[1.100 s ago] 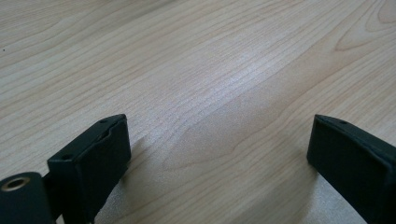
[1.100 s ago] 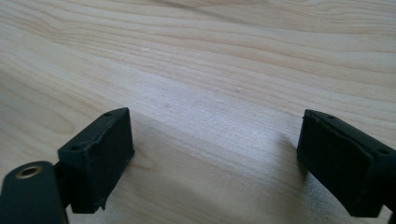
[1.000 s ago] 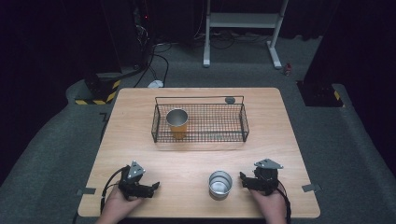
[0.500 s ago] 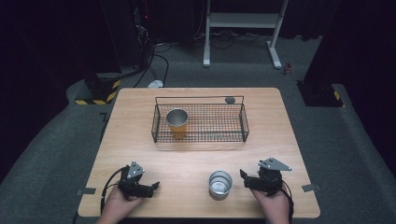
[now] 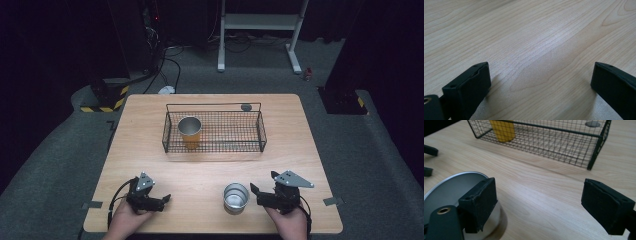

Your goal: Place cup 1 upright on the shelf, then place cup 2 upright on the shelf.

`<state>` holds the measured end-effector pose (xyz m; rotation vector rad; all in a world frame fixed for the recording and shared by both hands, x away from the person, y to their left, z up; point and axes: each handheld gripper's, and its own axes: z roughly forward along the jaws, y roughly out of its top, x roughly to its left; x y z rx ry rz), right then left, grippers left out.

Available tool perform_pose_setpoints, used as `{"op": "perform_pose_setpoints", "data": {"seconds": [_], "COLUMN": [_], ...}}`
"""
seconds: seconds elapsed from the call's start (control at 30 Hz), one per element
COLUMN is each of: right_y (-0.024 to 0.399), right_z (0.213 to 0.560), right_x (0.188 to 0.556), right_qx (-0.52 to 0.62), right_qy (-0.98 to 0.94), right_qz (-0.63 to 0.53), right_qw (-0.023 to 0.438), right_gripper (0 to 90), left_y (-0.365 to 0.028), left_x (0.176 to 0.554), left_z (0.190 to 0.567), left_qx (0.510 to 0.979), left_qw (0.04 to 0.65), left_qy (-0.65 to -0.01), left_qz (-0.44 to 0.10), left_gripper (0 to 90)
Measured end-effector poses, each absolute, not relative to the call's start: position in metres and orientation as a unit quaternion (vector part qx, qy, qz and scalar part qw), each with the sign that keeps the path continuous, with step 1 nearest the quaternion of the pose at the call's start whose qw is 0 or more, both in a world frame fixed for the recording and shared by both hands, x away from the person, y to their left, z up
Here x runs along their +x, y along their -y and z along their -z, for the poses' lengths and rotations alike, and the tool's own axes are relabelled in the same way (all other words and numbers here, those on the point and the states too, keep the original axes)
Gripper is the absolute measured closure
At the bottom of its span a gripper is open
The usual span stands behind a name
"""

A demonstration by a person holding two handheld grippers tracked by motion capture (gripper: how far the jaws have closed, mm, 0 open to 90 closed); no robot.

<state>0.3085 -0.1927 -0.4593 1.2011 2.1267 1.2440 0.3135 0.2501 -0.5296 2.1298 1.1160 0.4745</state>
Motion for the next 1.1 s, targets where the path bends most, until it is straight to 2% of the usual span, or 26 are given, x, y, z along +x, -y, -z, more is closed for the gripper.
{"op": "perform_pose_setpoints", "data": {"seconds": [0.47, 1.1], "right_y": [0.161, 0.133], "right_z": [0.444, 0.461], "right_x": [0.288, 0.278], "right_qx": [0.379, 0.349], "right_qy": [-0.772, -0.798], "right_qz": [-0.479, -0.466], "right_qw": [0.179, 0.158], "right_gripper": [12.2, 8.8], "left_y": [-0.250, -0.250], "left_x": [0.314, 0.313], "left_z": [0.530, 0.530], "left_qx": [0.817, 0.818], "left_qw": [0.338, 0.339], "left_qy": [-0.429, -0.428], "left_qz": [-0.182, -0.182], "left_gripper": [3.0, 2.9]}}
